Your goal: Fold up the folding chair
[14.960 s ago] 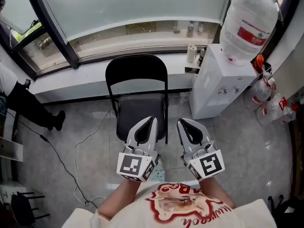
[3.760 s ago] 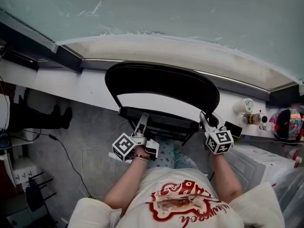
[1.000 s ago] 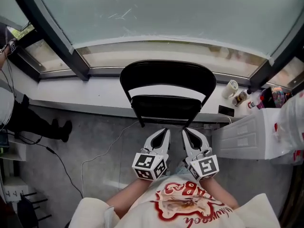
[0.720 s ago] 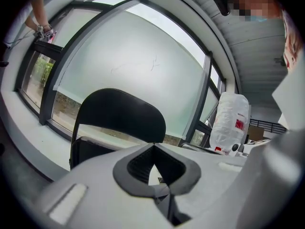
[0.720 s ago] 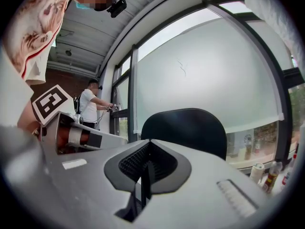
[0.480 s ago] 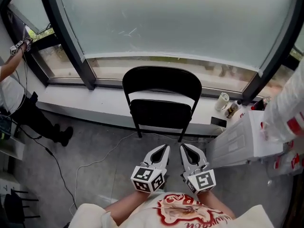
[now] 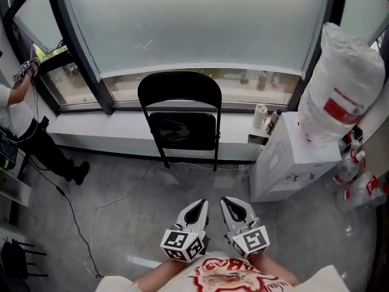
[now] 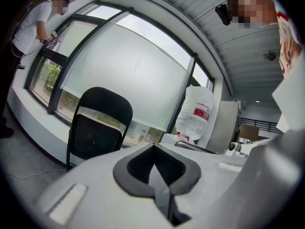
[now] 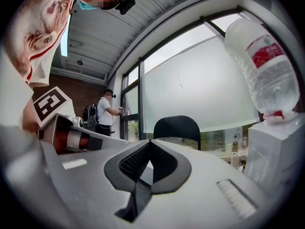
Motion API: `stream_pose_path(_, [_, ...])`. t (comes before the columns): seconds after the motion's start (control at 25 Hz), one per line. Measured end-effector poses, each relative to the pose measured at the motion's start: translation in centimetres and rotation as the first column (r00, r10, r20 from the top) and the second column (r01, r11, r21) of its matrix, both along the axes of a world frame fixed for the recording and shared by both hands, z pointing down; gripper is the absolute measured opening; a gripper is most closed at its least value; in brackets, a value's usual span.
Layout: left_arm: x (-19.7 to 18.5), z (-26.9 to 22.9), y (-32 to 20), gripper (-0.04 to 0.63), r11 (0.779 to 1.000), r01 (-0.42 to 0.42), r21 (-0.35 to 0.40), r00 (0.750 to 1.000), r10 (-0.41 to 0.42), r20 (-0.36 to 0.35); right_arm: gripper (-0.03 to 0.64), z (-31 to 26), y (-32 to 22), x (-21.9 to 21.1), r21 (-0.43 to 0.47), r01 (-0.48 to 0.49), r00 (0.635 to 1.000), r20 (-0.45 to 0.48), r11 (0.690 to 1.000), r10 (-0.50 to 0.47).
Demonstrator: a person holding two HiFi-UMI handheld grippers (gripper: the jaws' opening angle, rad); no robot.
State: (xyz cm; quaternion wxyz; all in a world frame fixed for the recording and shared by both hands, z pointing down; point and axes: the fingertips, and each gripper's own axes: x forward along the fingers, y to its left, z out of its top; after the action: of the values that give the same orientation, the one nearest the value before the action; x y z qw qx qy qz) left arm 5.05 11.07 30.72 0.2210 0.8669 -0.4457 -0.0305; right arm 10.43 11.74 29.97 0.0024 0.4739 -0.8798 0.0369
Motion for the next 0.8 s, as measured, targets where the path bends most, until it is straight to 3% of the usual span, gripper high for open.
stream_pose_path(0.08, [0.3, -0.2, 2.4, 0.002, 1.000, -0.008, -0.003, 1.000, 0.008, 0.020, 0.023, -0.2, 2.2, 0.0, -0.017, 0.012, 1.000, -0.001, 1.000, -0.012])
stream_pose_path(0.32, [0.0, -0.5, 7.5, 0.002, 1.000, -0.004, -0.016, 0.999, 0.004, 0.035, 0.023, -1.9, 6.9, -1.4, 0.046, 0.053, 0.998, 0.030, 0.998, -0.054])
stream_pose_path(0.56, [-1.4, -1.1, 12.2, 0.002, 0.999, -0.020, 0.031, 0.999, 0.019, 0.046, 0.023, -2.1, 11.1, -2.2, 0.039, 0.024, 0.999, 0.037, 0.999, -0.025])
stream_pose_path(0.8, [-4.9, -1.7, 16.8, 0.002, 0.999, -0.026, 0.039, 1.000, 0.026, 0.005, 0.023, -2.6, 16.6, -4.4, 0.030, -0.025, 1.000, 0.008, 0.999, 0.025])
